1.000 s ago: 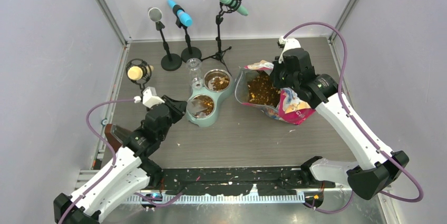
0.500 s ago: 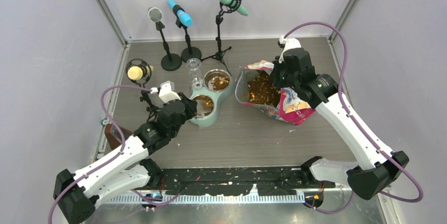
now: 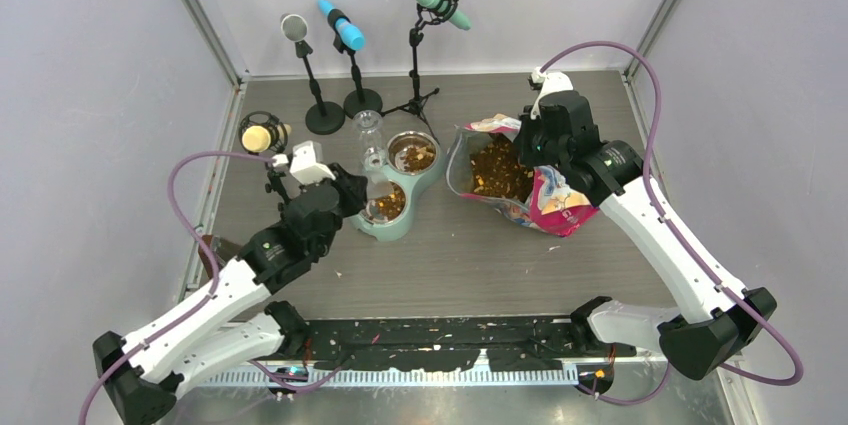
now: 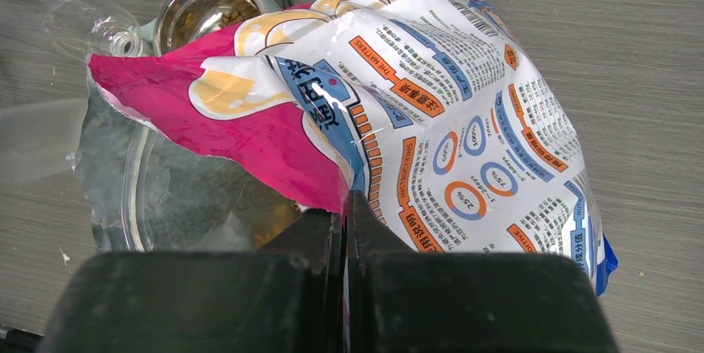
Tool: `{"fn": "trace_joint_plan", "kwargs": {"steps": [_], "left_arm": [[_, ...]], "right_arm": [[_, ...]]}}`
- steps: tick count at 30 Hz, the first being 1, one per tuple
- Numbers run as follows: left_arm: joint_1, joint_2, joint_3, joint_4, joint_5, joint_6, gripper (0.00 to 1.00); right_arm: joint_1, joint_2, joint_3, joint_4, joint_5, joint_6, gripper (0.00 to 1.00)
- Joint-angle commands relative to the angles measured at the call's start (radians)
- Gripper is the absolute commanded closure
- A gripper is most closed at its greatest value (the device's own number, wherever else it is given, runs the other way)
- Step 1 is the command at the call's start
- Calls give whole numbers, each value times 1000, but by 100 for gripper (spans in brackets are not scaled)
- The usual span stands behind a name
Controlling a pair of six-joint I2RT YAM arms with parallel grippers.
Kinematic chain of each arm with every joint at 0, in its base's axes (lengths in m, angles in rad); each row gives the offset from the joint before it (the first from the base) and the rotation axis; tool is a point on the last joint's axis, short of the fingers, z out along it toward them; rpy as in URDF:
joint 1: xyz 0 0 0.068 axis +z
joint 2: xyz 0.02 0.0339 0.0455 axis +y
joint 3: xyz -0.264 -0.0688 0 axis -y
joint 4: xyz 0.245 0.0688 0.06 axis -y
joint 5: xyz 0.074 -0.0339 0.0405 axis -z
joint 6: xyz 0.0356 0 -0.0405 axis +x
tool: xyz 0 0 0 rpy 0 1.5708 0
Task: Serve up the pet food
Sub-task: Pour the pet food into the pet food bowl, then collect the pet food from the pet food bag.
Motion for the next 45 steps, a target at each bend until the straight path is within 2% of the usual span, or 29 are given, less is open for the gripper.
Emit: {"fn": "trace_joint_plan", "kwargs": {"steps": [1, 6, 10, 14, 19, 23, 28, 33, 38, 45], "left_arm": [[-3, -42, 128, -40, -87, 44, 100], [-3, -92, 172, -96, -83, 53, 100], [-3, -103, 243, -16, 123, 151, 100], [-4, -75, 318, 80, 327, 183, 100], [-4, -29, 317, 264, 520, 158, 100], [-7, 34, 311, 372, 604, 113, 100], [-55, 123, 318, 403, 599, 109, 100], [-75, 251, 328, 360, 533, 74, 100], [-86, 434, 324, 502, 550, -41, 100], [-111, 612, 384, 544, 506, -69, 100]], "right_arm": [[-7, -39, 25, 29, 10, -5, 95], [-7, -44, 24, 26, 7, -4, 95], [-8, -48, 28, 21, 6, -3, 95], [-7, -47, 36, 17, 4, -6, 95], [-7, -42, 52, 9, -11, -16, 95], [-7, -42, 60, 6, -11, -18, 95], [-7, -45, 62, 5, -11, -20, 95], [-7, -45, 70, 3, -2, -24, 95], [-7, -47, 64, 4, 1, -24, 95], [-7, -43, 49, 3, 1, -19, 95]]}}
